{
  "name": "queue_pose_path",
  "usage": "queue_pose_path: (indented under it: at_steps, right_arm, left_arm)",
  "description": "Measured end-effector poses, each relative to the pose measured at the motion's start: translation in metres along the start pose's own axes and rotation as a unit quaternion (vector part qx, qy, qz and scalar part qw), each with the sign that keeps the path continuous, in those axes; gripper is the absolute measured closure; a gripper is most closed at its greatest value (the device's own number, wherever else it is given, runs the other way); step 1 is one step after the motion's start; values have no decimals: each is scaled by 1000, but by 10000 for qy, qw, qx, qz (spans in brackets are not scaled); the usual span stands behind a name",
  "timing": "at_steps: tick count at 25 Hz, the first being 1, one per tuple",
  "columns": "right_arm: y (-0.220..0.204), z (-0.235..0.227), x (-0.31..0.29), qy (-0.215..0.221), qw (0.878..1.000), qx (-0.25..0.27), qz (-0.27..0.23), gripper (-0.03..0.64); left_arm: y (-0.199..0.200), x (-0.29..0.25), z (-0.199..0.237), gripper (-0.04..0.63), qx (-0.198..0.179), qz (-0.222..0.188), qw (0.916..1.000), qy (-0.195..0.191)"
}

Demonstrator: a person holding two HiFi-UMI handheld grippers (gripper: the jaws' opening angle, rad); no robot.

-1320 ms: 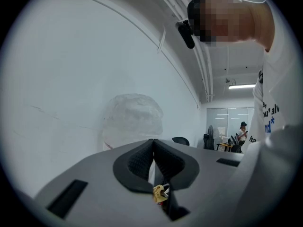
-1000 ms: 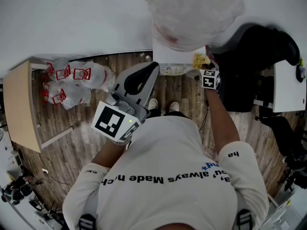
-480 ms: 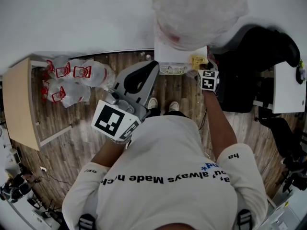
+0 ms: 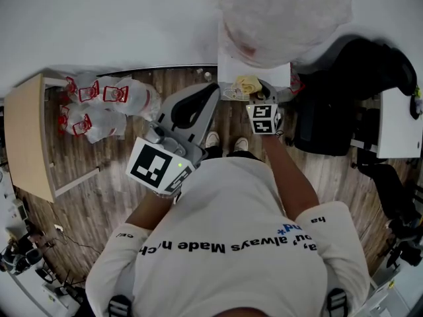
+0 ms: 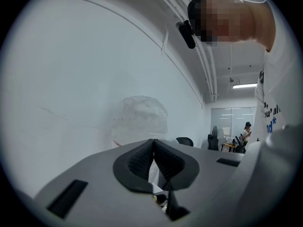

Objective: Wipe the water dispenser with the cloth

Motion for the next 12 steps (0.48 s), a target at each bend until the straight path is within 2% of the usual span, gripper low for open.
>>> queue_pose_path:
  at_steps: [6, 12]
  right_arm:
    - [-4, 54, -14, 399, 9984, 389, 86, 557]
    - [-17, 84, -34, 538, 9965, 561, 299, 557]
  left_arm:
    - [-1, 9, 7, 575, 10, 27, 10000, 91]
    - [-2, 17, 10, 575, 16, 53, 9999, 152]
Point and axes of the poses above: the fingertips, and each gripper's own axes: x backward along the fingers, z to its left, y out of its top, the point moved 5 cm from there along x, backward along the fingers, and after that the axes turned 9 degrees about -x, right-handed, at the moved point
